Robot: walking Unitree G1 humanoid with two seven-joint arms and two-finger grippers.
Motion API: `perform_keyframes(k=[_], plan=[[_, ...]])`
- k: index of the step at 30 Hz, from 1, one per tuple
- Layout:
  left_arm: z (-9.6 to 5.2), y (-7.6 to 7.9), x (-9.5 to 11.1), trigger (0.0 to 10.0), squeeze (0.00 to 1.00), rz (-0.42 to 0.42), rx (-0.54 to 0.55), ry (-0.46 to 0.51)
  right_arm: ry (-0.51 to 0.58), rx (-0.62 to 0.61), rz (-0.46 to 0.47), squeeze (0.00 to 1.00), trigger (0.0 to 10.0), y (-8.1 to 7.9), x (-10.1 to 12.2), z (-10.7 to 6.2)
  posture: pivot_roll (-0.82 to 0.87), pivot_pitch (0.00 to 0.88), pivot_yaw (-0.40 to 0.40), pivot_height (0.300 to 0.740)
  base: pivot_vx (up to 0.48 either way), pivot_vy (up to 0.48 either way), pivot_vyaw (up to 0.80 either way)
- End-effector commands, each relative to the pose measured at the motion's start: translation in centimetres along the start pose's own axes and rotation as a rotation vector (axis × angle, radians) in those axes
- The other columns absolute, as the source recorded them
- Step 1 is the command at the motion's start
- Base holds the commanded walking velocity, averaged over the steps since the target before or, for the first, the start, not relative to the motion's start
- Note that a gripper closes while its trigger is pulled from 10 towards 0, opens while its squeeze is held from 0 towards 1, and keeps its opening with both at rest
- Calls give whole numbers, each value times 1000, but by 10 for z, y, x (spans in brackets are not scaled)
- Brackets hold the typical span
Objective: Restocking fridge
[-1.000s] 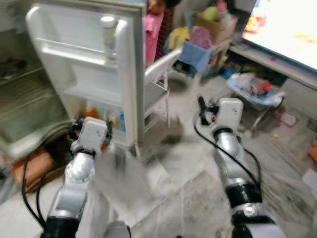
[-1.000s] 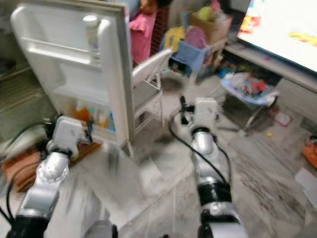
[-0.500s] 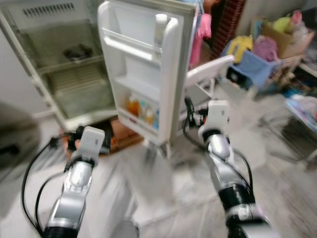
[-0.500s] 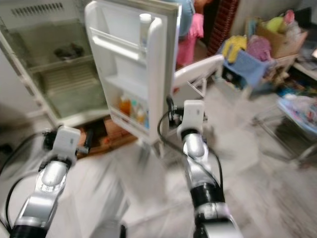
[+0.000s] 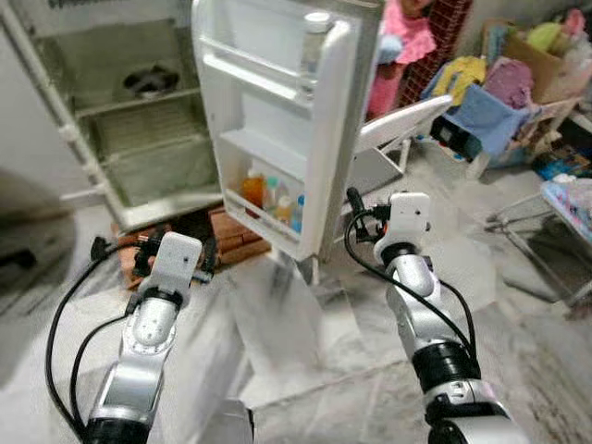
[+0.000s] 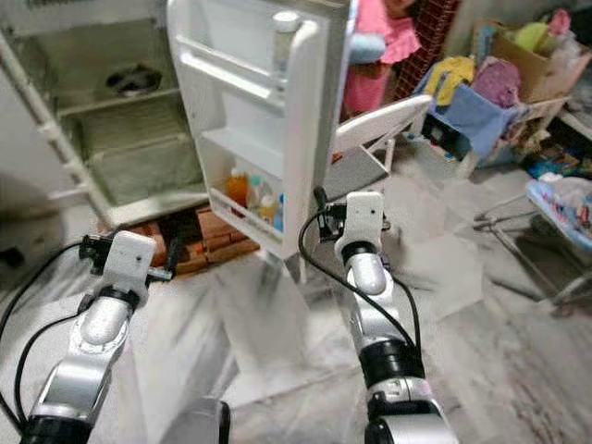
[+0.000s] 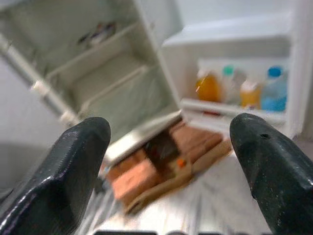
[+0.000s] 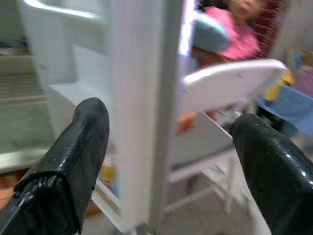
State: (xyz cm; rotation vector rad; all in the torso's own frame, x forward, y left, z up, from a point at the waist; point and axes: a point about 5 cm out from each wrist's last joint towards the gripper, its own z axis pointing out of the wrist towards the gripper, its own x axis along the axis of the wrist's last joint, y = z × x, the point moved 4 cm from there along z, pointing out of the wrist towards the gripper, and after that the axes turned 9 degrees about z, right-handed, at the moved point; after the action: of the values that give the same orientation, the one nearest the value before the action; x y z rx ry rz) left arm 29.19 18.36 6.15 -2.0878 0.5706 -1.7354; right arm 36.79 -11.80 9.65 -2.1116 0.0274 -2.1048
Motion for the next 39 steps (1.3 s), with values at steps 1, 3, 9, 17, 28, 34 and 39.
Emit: perform_keyframes(k=[1, 3, 9, 17, 28, 34, 39], plan=[[-1, 1, 10, 10000, 0, -21, 11, 26, 28, -3, -13, 0, 10000, 4, 11, 4, 208, 0, -71, 740, 266, -394, 800], [-3, 2, 5, 10000, 0, -19, 6, 12, 40, 11, -21, 0, 10000, 4, 14, 5, 201, 0, -81, 740, 255, -403, 800], [-4, 3, 3, 10000, 0, -12, 10, -5, 36, 57, -30, 0, 10000, -1, 15, 5, 197, 0, -87, 740, 264, -397, 365], [-4, -2, 2, 10000, 0, -19, 47, -29, 74, 144, -58, 0, 10000, -19, 23, 6, 196, 0, -94, 740, 283, -384, 0], [-2, -3, 0, 10000, 0, -40, 80, -63, 81, 207, -85, 0, 10000, -26, 24, 1, 190, 3, -99, 740, 274, -336, 800], [-4, -6, -3, 10000, 0, -53, 101, -82, 84, 215, -86, 0, 10000, -29, 26, 2, 194, 7, -101, 740, 0, 0, 800], [-4, -11, -2, 10000, 0, -80, 124, -78, 92, 234, -95, 0, 10000, -33, 28, 4, 196, 10, -103, 740, 0, 0, 800]])
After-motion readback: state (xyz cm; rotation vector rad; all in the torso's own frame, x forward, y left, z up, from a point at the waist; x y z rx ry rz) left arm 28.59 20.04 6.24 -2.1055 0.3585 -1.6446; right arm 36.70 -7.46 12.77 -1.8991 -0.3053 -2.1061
